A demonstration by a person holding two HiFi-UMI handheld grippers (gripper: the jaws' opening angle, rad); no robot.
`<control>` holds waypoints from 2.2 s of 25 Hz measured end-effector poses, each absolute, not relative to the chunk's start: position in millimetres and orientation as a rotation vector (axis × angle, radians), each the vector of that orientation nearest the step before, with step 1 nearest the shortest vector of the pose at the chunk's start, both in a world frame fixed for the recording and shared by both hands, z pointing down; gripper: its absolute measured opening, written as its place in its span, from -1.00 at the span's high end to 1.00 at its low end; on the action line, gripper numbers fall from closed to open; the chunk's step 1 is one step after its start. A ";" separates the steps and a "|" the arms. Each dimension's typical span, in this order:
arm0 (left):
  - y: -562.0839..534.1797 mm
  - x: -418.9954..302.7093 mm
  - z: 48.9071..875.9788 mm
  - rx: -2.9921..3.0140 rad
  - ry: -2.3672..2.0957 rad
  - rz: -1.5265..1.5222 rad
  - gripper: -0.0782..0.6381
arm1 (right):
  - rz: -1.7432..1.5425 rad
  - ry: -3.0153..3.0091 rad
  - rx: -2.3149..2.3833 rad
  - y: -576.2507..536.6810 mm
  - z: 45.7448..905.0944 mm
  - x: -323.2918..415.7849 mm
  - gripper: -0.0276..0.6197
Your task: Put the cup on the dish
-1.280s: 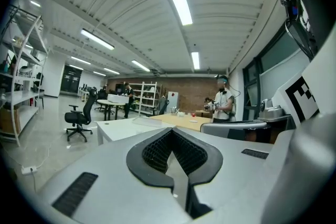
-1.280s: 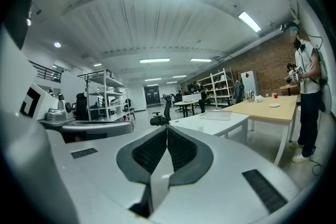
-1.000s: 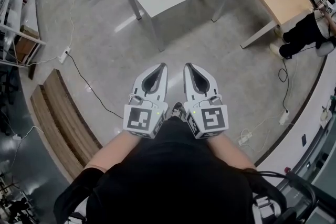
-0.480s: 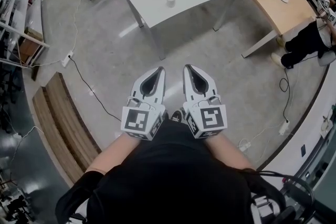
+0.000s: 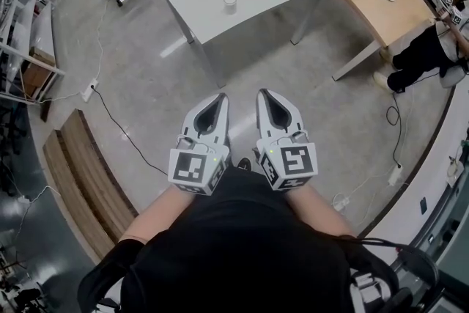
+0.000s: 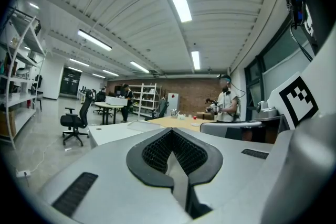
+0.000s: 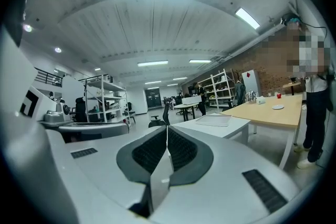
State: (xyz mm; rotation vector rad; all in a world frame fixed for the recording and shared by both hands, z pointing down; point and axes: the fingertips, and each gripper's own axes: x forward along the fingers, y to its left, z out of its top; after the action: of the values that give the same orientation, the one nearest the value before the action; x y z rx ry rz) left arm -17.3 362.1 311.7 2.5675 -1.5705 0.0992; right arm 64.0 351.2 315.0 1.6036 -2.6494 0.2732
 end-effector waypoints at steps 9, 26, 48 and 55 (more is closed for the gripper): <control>347.6 -16.9 320.6 2.572 -1.530 0.053 0.76 | 0.262 -2.609 1.616 343.7 322.6 64.9 0.87; 285.3 -26.4 336.8 2.575 -1.448 0.103 0.76 | 0.332 -2.533 1.622 287.7 341.4 46.6 0.87; 78.3 -100.9 344.4 2.552 -1.384 0.100 0.76 | 0.365 -2.493 1.602 84.2 345.9 -37.3 0.87; 36.6 -115.7 342.1 2.585 -1.355 0.091 0.76 | 0.343 -2.471 1.637 43.6 343.8 -52.9 0.87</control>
State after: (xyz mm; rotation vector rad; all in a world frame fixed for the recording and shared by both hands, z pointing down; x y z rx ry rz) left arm -115.7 36.6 342.1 2.5846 -1.3550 0.0911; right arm -52.9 43.6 343.8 1.6370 -2.4708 0.3432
